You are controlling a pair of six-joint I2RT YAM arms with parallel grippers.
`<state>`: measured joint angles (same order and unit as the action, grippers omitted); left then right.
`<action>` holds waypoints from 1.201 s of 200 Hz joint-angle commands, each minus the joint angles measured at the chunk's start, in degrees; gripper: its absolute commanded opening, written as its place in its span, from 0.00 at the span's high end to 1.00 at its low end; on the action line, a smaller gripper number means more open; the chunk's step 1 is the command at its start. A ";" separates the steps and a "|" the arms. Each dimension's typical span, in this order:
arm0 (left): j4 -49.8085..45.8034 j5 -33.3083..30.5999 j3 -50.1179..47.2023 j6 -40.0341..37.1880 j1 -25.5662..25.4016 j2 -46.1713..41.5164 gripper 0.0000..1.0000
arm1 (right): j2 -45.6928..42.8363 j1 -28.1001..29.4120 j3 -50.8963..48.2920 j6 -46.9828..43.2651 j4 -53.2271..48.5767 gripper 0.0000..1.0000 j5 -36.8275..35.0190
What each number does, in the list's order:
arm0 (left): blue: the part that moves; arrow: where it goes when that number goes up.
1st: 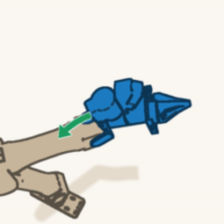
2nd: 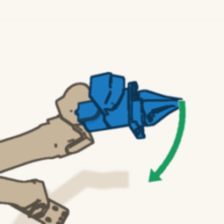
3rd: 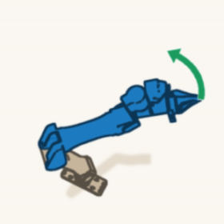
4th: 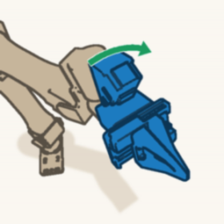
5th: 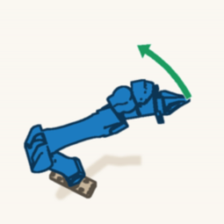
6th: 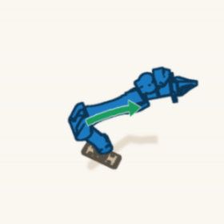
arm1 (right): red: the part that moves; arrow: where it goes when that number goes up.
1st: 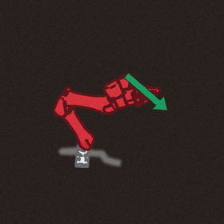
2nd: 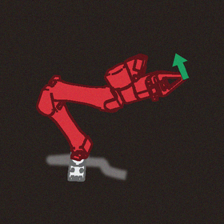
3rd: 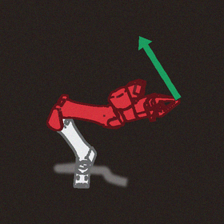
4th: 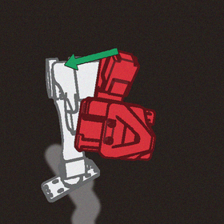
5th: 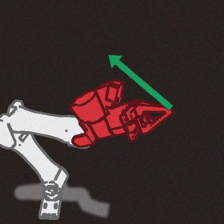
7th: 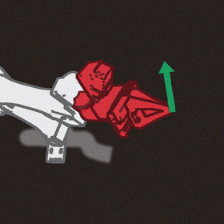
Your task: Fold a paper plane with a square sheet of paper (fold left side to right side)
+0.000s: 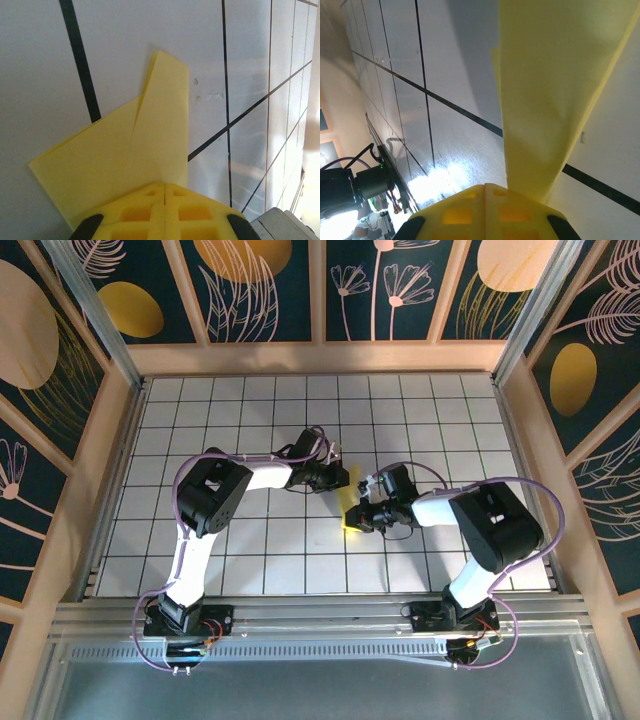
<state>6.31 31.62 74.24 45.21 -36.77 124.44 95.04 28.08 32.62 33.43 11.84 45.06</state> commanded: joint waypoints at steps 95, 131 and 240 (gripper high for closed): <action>-5.61 -5.80 -2.34 -1.04 0.35 1.93 1.00 | 3.79 1.59 1.39 1.51 4.71 1.00 -0.41; -5.69 -6.13 -2.41 -1.00 0.31 1.94 1.00 | 4.10 1.89 1.65 1.16 3.66 1.00 -1.02; -6.61 -8.24 -2.08 -1.29 0.31 2.72 1.00 | 3.95 4.23 0.23 -0.19 -2.15 1.00 -2.96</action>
<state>6.24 30.59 74.24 45.21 -36.93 124.40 98.10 30.04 33.50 34.46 14.66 44.01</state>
